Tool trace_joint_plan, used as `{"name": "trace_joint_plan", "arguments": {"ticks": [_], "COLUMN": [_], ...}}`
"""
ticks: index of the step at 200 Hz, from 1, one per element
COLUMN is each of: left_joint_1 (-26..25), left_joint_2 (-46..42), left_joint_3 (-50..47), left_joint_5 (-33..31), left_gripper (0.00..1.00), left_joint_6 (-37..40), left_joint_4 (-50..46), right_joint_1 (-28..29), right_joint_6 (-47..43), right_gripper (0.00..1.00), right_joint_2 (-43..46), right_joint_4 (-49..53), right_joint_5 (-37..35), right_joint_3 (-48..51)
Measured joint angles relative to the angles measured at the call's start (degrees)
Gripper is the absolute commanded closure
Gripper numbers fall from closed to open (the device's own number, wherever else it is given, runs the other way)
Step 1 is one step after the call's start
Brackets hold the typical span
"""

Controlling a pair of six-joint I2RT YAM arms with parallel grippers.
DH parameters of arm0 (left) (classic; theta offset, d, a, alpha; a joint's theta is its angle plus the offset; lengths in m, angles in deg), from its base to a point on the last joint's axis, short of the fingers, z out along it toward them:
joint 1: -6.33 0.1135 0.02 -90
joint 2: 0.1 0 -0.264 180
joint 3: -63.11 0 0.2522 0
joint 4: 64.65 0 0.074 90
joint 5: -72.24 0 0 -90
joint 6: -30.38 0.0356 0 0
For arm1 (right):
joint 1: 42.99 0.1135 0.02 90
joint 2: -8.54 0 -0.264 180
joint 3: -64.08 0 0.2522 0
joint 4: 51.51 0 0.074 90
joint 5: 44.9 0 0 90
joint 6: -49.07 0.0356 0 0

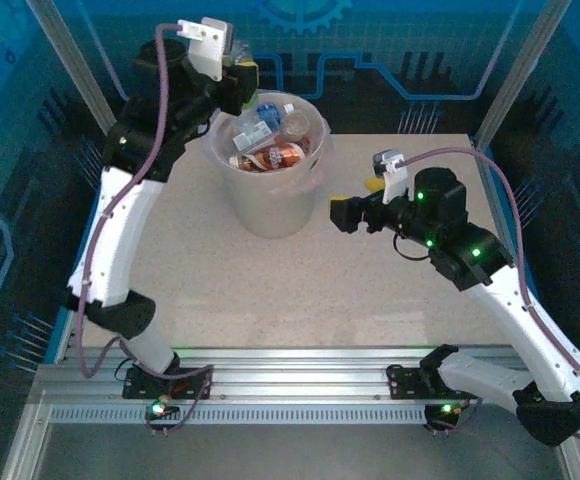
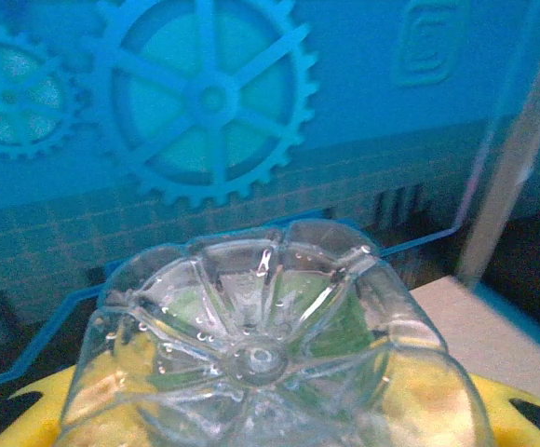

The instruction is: Put the plastic bottles in the bin

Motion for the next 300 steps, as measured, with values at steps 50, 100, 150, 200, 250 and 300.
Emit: {"name": "trace_joint_plan", "arguments": {"ticks": [50,100,150,200,250,300], "left_joint_1": [1.5,1.5,1.5,1.5,1.2,-0.7], "left_joint_2": [11.6,15.8,17.9,21.2,22.7,23.2], "left_joint_3": [8.0,8.9,10.1,10.2,10.5,10.5], "left_joint_5": [-8.3,-16.8,-18.7,-20.2,-20.2,-19.9], "left_gripper": [0.73,0.72,0.69,0.44,0.15,0.11], "left_joint_6": [5.2,9.4,10.9,12.4,13.6,13.9], "left_joint_4": [-7.6,-10.8,-11.5,-11.7,-11.4,-10.3], "right_joint_1": [0.0,0.0,0.0,0.0,0.0,0.0], "right_joint_6": [0.4,0.8,1.1,1.1,1.3,1.7], "right_gripper": [0.00,0.00,0.00,0.00,0.00,0.00], "right_joint_2": [0.0,-0.1,-0.9,-0.9,-0.9,-0.9], "right_joint_4": [1.4,2.4,2.8,2.8,2.8,2.7], "right_joint_5": [-2.1,-3.5,-3.7,-4.3,-4.7,-4.7], "right_joint_3": [0.0,0.6,1.2,1.7,2.2,2.5]}}
